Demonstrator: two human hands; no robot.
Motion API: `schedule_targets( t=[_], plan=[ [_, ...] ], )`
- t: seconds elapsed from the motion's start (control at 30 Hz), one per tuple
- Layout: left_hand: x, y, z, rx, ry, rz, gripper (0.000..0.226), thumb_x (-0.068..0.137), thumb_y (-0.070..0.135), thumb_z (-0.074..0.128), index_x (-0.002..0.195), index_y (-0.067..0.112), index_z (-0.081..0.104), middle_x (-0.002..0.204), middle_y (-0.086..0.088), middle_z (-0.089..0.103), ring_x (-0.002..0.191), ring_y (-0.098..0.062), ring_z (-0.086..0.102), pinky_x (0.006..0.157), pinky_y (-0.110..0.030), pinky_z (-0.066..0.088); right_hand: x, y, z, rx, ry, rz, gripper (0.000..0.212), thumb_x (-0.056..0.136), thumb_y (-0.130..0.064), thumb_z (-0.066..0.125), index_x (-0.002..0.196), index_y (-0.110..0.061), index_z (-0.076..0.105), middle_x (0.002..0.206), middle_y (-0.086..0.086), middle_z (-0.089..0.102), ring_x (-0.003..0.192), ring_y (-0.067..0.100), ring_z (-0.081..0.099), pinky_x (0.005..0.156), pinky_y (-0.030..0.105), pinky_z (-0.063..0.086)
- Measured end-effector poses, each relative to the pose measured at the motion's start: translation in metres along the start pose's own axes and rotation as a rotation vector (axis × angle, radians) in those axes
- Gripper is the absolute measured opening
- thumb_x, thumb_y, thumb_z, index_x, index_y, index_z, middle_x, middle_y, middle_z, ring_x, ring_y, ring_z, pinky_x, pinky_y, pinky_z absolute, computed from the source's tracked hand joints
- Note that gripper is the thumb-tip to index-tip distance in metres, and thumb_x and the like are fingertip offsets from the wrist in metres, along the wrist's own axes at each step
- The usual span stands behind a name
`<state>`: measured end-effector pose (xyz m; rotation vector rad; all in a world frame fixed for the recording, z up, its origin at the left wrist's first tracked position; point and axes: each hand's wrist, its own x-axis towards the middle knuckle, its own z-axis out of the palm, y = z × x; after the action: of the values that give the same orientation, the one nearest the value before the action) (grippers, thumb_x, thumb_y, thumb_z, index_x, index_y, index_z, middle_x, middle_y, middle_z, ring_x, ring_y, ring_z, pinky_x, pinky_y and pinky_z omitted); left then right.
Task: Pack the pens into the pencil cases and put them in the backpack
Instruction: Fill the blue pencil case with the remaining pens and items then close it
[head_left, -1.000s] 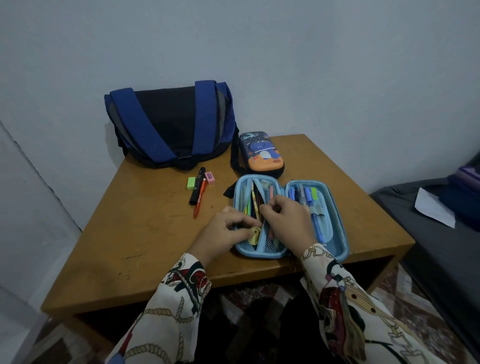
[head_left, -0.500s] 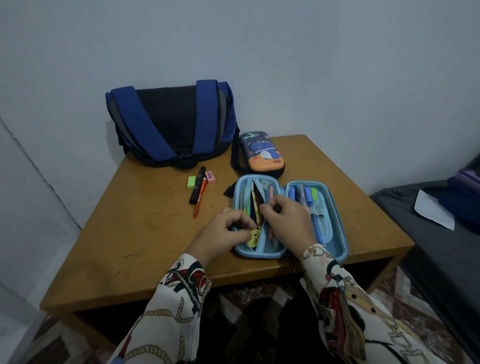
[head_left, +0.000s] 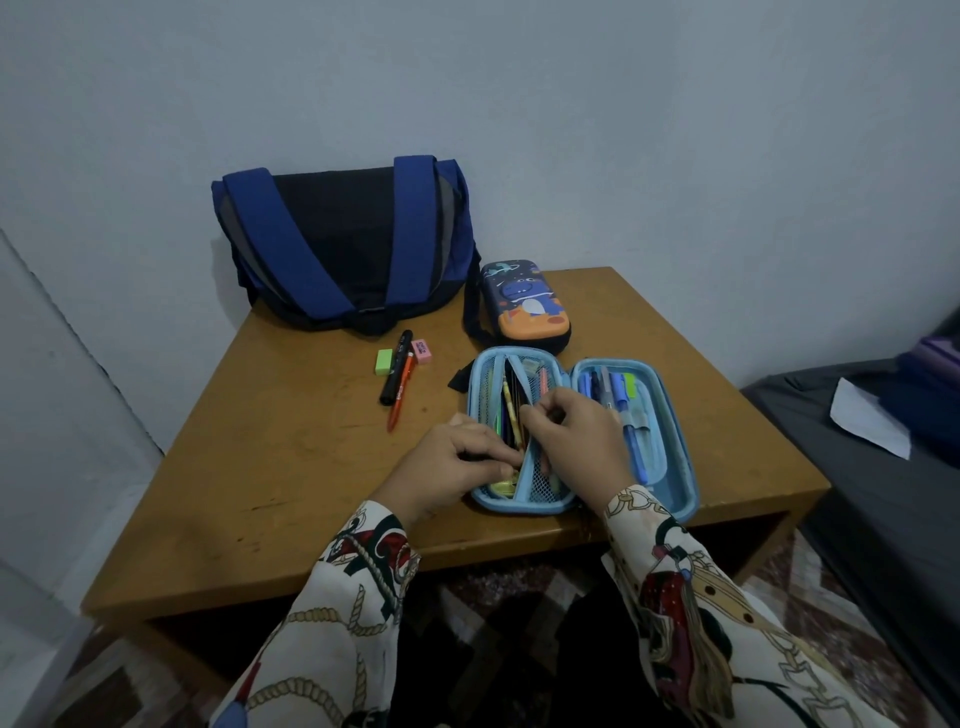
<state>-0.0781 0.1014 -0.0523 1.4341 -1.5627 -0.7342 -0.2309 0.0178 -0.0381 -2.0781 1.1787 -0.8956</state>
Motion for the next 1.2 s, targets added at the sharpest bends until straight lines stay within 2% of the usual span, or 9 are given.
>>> schedule_targets(
  t=[0.17,0.27,0.4,0.5,0.63,0.8,0.93,1.03,1.2],
  plan=[
    [0.0,0.002,0.0,-0.049,0.02,-0.028,0.035,0.076,0.008,0.079,0.081,0.042,0.074,0.086,0.004,0.067,0.091,-0.003,0.054,0.083,-0.016,0.044,-0.001,-0.006,-0.002,-0.063,-0.014,0.026,0.033,0.094,-0.041,0.055,0.071,-0.018,0.06,0.05,-0.001,0.06,0.058,0.015,0.062,0.103,0.044,0.035],
    [-0.002,0.002,0.0,-0.089,0.08,-0.02,0.03,0.081,0.014,0.075,0.084,0.043,0.075,0.095,-0.005,0.066,0.094,-0.011,0.06,0.088,-0.031,0.051,0.0,-0.005,-0.001,-0.056,-0.008,0.03,0.032,0.094,-0.04,0.054,0.071,-0.018,0.06,0.05,0.0,0.061,0.059,0.016,0.063,0.103,0.044,0.036],
    [-0.002,0.002,-0.002,-0.069,0.173,-0.03,0.035,0.067,0.016,0.069,0.089,0.043,0.063,0.103,0.007,0.055,0.098,-0.018,0.054,0.089,-0.04,0.048,0.001,-0.001,0.0,-0.028,-0.009,0.033,0.032,0.094,-0.04,0.054,0.071,-0.018,0.059,0.049,0.001,0.062,0.056,0.017,0.063,0.1,0.045,0.041],
    [0.001,0.001,-0.001,0.056,0.103,-0.017,0.044,0.062,0.022,0.071,0.091,0.051,0.055,0.115,0.018,0.044,0.118,-0.012,0.043,0.102,-0.037,0.038,0.0,-0.002,0.0,-0.031,-0.016,0.04,0.032,0.094,-0.04,0.053,0.073,-0.017,0.06,0.048,0.001,0.063,0.053,0.015,0.062,0.102,0.043,0.039],
    [0.002,-0.002,0.001,0.082,0.08,-0.026,0.042,0.062,0.032,0.077,0.095,0.048,0.054,0.13,0.013,0.039,0.129,-0.01,0.035,0.11,-0.035,0.029,-0.002,-0.005,-0.002,-0.053,-0.012,0.036,0.032,0.095,-0.038,0.053,0.075,-0.016,0.06,0.046,0.001,0.062,0.052,0.013,0.061,0.102,0.038,0.035],
    [0.001,-0.006,0.001,-0.051,0.213,-0.059,0.021,0.072,0.023,0.067,0.088,0.034,0.061,0.119,0.015,0.05,0.119,-0.006,0.047,0.105,-0.042,0.04,-0.002,-0.006,-0.001,-0.052,-0.001,0.041,0.032,0.096,-0.038,0.053,0.073,-0.017,0.061,0.048,0.002,0.062,0.055,0.014,0.061,0.1,0.035,0.034],
    [0.007,-0.01,0.004,0.185,0.349,-0.113,0.003,0.087,0.03,0.068,0.087,0.032,0.066,0.115,0.022,0.048,0.117,-0.01,0.045,0.103,-0.041,0.042,-0.001,-0.005,-0.001,-0.046,-0.003,0.041,0.033,0.096,-0.039,0.053,0.072,-0.018,0.06,0.047,0.001,0.062,0.054,0.013,0.061,0.101,0.038,0.037],
    [0.006,-0.01,0.007,0.336,0.275,-0.085,0.019,0.087,0.035,0.067,0.104,0.028,0.071,0.122,0.017,0.046,0.123,-0.009,0.034,0.107,-0.034,0.031,-0.001,-0.004,-0.001,-0.045,-0.004,0.037,0.033,0.095,-0.039,0.053,0.073,-0.016,0.06,0.048,0.001,0.062,0.055,0.014,0.061,0.101,0.04,0.037],
    [0.005,-0.01,0.007,0.318,0.245,-0.076,0.023,0.087,0.036,0.067,0.109,0.028,0.071,0.125,0.016,0.048,0.124,-0.007,0.031,0.111,-0.04,0.029,-0.001,-0.004,-0.001,-0.07,-0.023,0.02,0.034,0.096,-0.042,0.052,0.073,-0.018,0.06,0.049,-0.001,0.061,0.055,0.011,0.06,0.098,0.037,0.032]
  ],
)
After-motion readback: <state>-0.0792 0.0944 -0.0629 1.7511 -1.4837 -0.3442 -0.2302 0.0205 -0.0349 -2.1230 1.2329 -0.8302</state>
